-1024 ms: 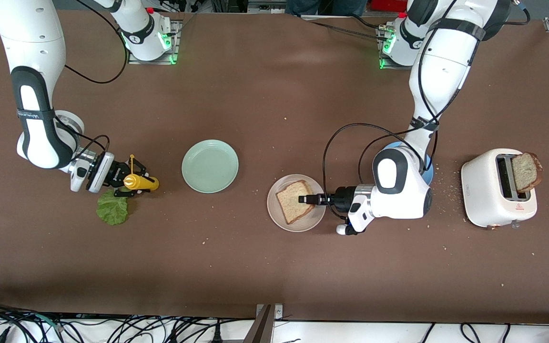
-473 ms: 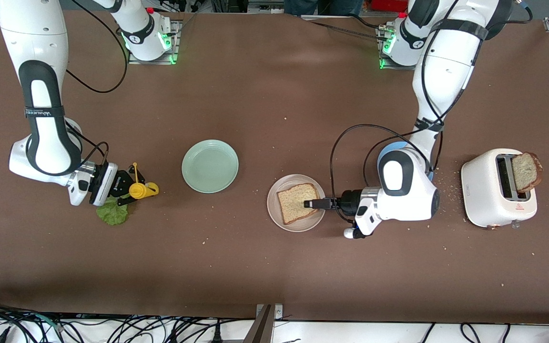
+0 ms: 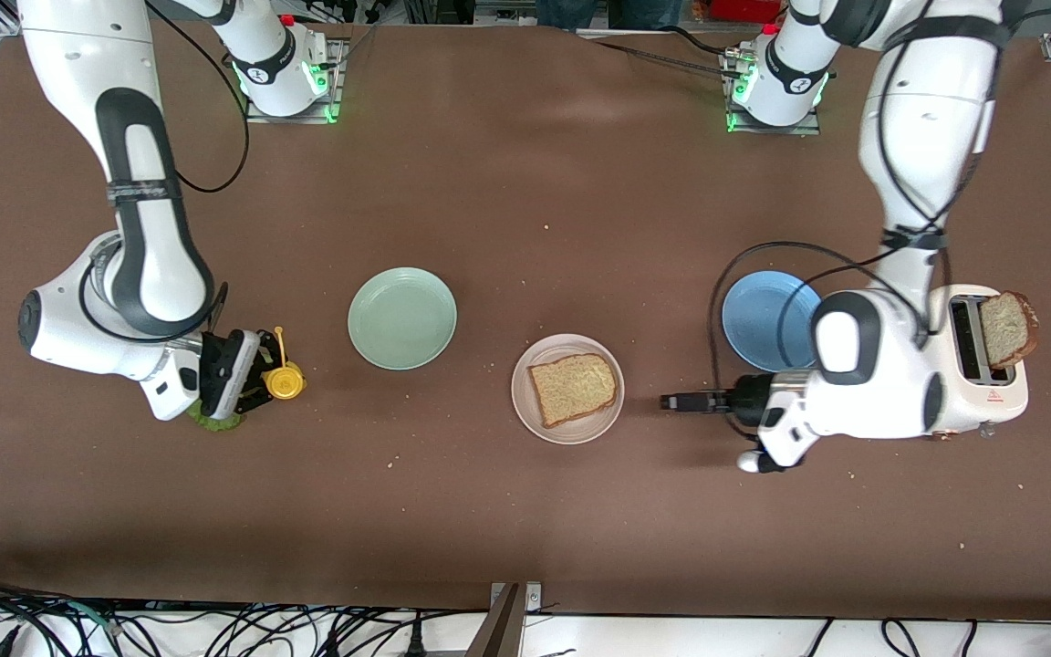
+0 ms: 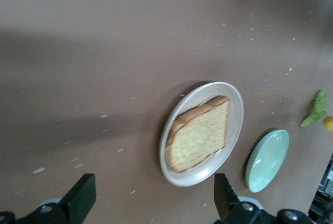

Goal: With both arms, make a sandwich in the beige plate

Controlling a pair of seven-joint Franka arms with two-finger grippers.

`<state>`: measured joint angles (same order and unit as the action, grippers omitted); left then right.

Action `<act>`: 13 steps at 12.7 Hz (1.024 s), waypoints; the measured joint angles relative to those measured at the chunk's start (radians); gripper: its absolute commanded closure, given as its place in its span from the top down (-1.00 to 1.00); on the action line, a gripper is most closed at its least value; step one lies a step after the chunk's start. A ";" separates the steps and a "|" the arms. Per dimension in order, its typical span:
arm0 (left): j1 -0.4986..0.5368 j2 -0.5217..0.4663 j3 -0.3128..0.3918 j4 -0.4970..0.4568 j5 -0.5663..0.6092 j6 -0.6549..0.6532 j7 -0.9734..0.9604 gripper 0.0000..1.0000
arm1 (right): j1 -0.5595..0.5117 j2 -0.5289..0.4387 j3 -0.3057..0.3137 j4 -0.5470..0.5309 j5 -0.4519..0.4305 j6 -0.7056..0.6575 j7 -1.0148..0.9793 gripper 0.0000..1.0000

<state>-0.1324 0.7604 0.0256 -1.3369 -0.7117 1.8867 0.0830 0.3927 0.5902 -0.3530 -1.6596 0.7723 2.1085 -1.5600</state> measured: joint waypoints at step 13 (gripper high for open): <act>0.180 -0.317 -0.011 0.004 0.685 -0.277 -0.043 1.00 | 0.369 0.030 0.009 0.179 -0.862 0.004 0.895 -1.00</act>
<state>0.0476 0.4439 0.0150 -1.3331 -0.0269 1.6093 0.0395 0.7615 0.6206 -0.3443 -1.4806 -0.0896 2.1124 -0.6651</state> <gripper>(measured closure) 0.000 0.894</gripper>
